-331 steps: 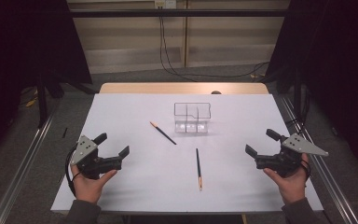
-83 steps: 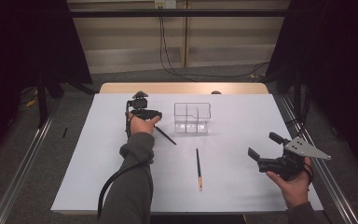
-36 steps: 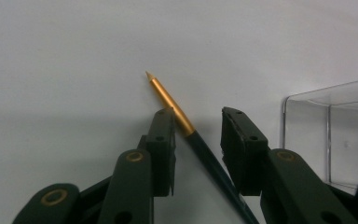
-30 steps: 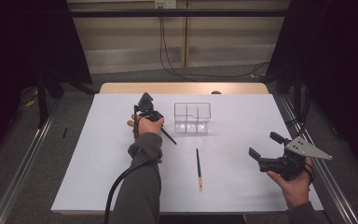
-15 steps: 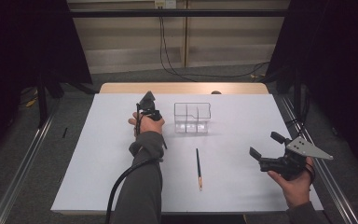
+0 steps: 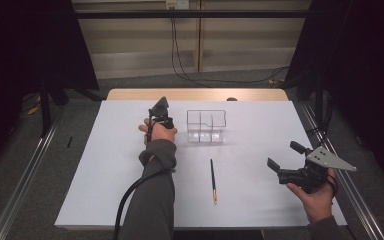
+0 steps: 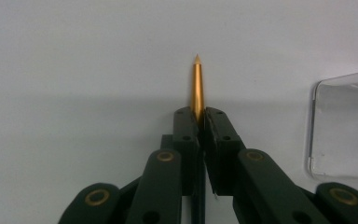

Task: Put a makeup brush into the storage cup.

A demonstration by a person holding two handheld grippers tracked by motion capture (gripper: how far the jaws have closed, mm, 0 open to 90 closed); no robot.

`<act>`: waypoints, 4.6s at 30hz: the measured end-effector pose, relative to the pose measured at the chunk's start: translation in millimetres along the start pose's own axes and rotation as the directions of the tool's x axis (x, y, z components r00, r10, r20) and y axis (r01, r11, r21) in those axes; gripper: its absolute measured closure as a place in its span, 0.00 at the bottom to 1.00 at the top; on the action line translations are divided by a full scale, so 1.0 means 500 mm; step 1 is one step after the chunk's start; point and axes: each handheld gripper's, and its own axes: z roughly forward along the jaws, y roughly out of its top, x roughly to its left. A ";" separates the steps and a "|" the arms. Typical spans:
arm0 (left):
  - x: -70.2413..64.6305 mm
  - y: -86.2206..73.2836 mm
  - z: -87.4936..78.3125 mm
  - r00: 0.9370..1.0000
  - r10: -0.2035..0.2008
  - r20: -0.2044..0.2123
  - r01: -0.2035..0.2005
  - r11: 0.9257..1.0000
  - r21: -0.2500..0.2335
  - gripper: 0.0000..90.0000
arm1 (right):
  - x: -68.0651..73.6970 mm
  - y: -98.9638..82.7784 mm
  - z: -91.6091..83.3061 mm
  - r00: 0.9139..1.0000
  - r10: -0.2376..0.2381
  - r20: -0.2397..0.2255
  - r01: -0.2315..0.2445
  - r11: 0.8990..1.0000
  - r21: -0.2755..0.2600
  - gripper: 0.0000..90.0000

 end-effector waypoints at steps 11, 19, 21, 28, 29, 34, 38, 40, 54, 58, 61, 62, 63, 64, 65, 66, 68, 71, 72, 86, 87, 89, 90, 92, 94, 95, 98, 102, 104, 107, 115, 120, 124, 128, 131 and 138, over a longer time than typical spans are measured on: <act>0.000 0.001 0.004 1.000 0.029 0.000 -0.029 1.000 0.006 0.92 | -0.001 0.001 -0.002 1.000 -0.008 -0.001 0.008 1.000 -0.003 0.00; -0.005 -0.002 0.003 0.996 0.084 -0.025 -0.084 0.996 0.003 0.94 | 0.002 0.001 -0.002 1.000 -0.002 0.001 0.002 1.000 0.001 0.00; -0.009 -0.004 0.004 0.997 0.067 -0.027 -0.067 0.998 -0.012 0.94 | 0.001 0.001 -0.002 1.000 -0.008 0.000 0.008 1.000 0.001 0.00; -0.009 -0.003 0.001 0.995 0.095 -0.029 -0.095 0.995 -0.002 0.94 | 0.000 0.001 -0.001 1.000 -0.006 0.000 0.006 1.000 -0.004 0.00; -0.008 -0.003 0.000 0.995 0.097 -0.025 -0.097 0.995 0.000 0.94 | 0.000 0.001 -0.001 1.000 -0.009 0.003 0.009 1.000 -0.005 0.00; 0.001 -0.005 -0.002 0.996 0.093 -0.003 -0.093 0.995 -0.026 0.94 | -0.001 0.000 0.000 1.000 -0.005 -0.002 0.005 1.000 -0.001 0.00; 0.012 -0.008 -0.009 0.995 0.096 0.032 -0.094 0.993 -0.073 0.94 | 0.001 0.000 0.000 1.000 -0.006 -0.002 0.006 1.000 0.003 0.00; 0.017 -0.008 -0.015 0.994 0.091 0.052 -0.086 0.991 -0.106 0.94 | 0.001 -0.001 0.001 1.000 -0.008 -0.006 0.008 1.000 0.004 0.00; 0.047 -0.012 -0.065 0.978 0.109 0.177 -0.049 0.949 -0.313 0.94 | 0.007 -0.001 0.005 1.000 -0.019 -0.004 0.019 1.000 0.007 0.00; 0.055 -0.015 -0.070 0.973 0.124 0.195 -0.050 0.937 -0.345 0.94 | 0.008 -0.001 0.006 1.000 -0.024 -0.014 0.024 1.000 0.012 0.00; 0.057 -0.018 -0.074 0.967 0.128 0.222 -0.037 0.927 -0.374 0.94 | 0.008 -0.001 0.006 1.000 -0.025 -0.014 0.025 1.000 0.013 0.00; 0.058 -0.018 -0.076 0.965 0.139 0.221 -0.046 0.923 -0.382 0.94 | 0.008 -0.002 0.006 1.000 -0.026 -0.018 0.026 1.000 0.010 0.00; 0.058 -0.018 -0.076 0.965 0.139 0.221 -0.046 0.923 -0.382 0.94 | 0.008 -0.002 0.006 1.000 -0.026 -0.018 0.026 1.000 0.010 0.00; 0.059 -0.020 -0.079 0.959 0.147 0.243 -0.038 0.915 -0.402 0.94 | 0.008 -0.002 0.007 1.000 -0.027 -0.013 0.027 1.000 0.013 0.00; 0.060 -0.020 -0.080 0.959 0.144 0.244 -0.032 0.910 -0.412 0.94 | 0.008 -0.002 0.007 1.000 -0.027 -0.015 0.027 1.000 0.012 0.00; 0.063 -0.021 -0.082 0.955 0.158 0.251 -0.037 0.903 -0.428 0.94 | 0.009 -0.002 0.007 1.000 -0.022 -0.013 0.023 1.000 0.016 0.00; 0.064 -0.022 -0.084 0.952 0.158 0.262 -0.026 0.895 -0.445 0.94 | 0.010 -0.002 0.008 1.000 -0.022 -0.010 0.022 1.000 0.014 0.00; 0.069 -0.025 -0.088 0.948 0.162 0.274 -0.015 0.882 -0.471 0.94 | 0.010 -0.003 0.008 1.000 -0.022 -0.011 0.023 1.000 0.018 0.00; 0.072 -0.026 -0.090 0.944 0.165 0.285 -0.005 0.873 -0.488 0.94 | 0.009 -0.003 0.008 1.000 -0.025 -0.012 0.025 0.999 0.019 0.00; 0.088 -0.041 -0.110 0.917 0.224 0.331 0.022 0.799 -0.601 0.94 | 0.011 -0.003 0.010 0.999 -0.029 -0.018 0.029 0.999 0.020 0.00; 0.088 -0.041 -0.112 0.913 0.234 0.333 0.020 0.792 -0.610 0.94 | 0.011 -0.003 0.010 0.999 -0.030 -0.017 0.030 0.999 0.020 0.00; 0.087 -0.043 -0.115 0.911 0.253 0.326 0.011 0.775 -0.631 0.94 | 0.011 -0.004 0.010 0.999 -0.032 -0.017 0.032 0.999 0.021 0.00; 0.086 -0.044 -0.117 0.909 0.264 0.322 0.002 0.770 -0.638 0.94 | 0.011 -0.003 0.009 0.999 -0.033 -0.021 0.034 0.999 0.023 0.00; 0.085 -0.045 -0.121 0.906 0.278 0.319 -0.004 0.759 -0.651 0.94 | 0.011 -0.003 0.009 0.999 -0.032 -0.018 0.032 0.999 0.020 0.00; 0.083 -0.047 -0.124 0.900 0.290 0.326 -0.004 0.753 -0.658 0.94 | 0.011 -0.003 0.009 0.999 -0.031 -0.017 0.032 0.999 0.023 0.00; 0.083 -0.047 -0.126 0.899 0.301 0.318 -0.015 0.748 -0.663 0.94 | 0.010 -0.004 0.010 0.999 -0.033 -0.021 0.034 0.999 0.019 0.00; 0.081 -0.048 -0.132 0.894 0.304 0.329 -0.002 0.737 -0.676 0.94 | 0.010 -0.004 0.010 0.999 -0.034 -0.022 0.034 0.999 0.020 0.00; 0.079 -0.051 -0.144 0.883 0.329 0.336 0.001 0.713 -0.701 0.94 | 0.009 -0.004 0.010 0.999 -0.034 -0.020 0.034 0.999 0.018 0.00; 0.079 -0.052 -0.147 0.882 0.333 0.333 0.005 0.700 -0.714 0.94 | 0.010 -0.004 0.010 0.999 -0.031 -0.024 0.031 0.999 0.017 0.00; 0.080 -0.055 -0.150 0.873 0.348 0.342 0.013 0.684 -0.730 0.94 | 0.011 -0.004 0.010 0.999 -0.032 -0.022 0.033 0.999 0.020 0.00; 0.083 -0.060 -0.156 0.860 0.391 0.328 0.006 0.635 -0.772 0.94 | 0.013 -0.005 0.012 0.999 -0.026 -0.025 0.026 0.999 0.021 0.00; 0.081 -0.065 -0.160 0.853 0.410 0.322 0.015 0.597 -0.802 0.94 | 0.012 -0.005 0.013 0.999 -0.036 -0.029 0.037 0.999 0.022 0.00; 0.078 -0.068 -0.170 0.846 0.429 0.317 0.027 0.560 -0.828 0.94 | 0.013 -0.006 0.013 0.999 -0.035 -0.031 0.036 0.999 0.022 0.00; 0.073 -0.070 -0.180 0.840 0.442 0.315 0.036 0.533 -0.845 0.94 | 0.013 -0.006 0.013 0.999 -0.030 -0.034 0.031 0.999 0.020 0.00; 0.067 -0.070 -0.188 0.833 0.462 0.304 0.025 0.517 -0.856 0.94 | 0.014 -0.006 0.013 0.999 -0.031 -0.038 0.032 0.999 0.018 0.00; 0.051 -0.069 -0.191 0.819 0.474 0.324 0.056 0.496 -0.867 0.94 | 0.015 -0.006 0.015 0.999 -0.028 -0.039 0.028 1.000 0.009 0.00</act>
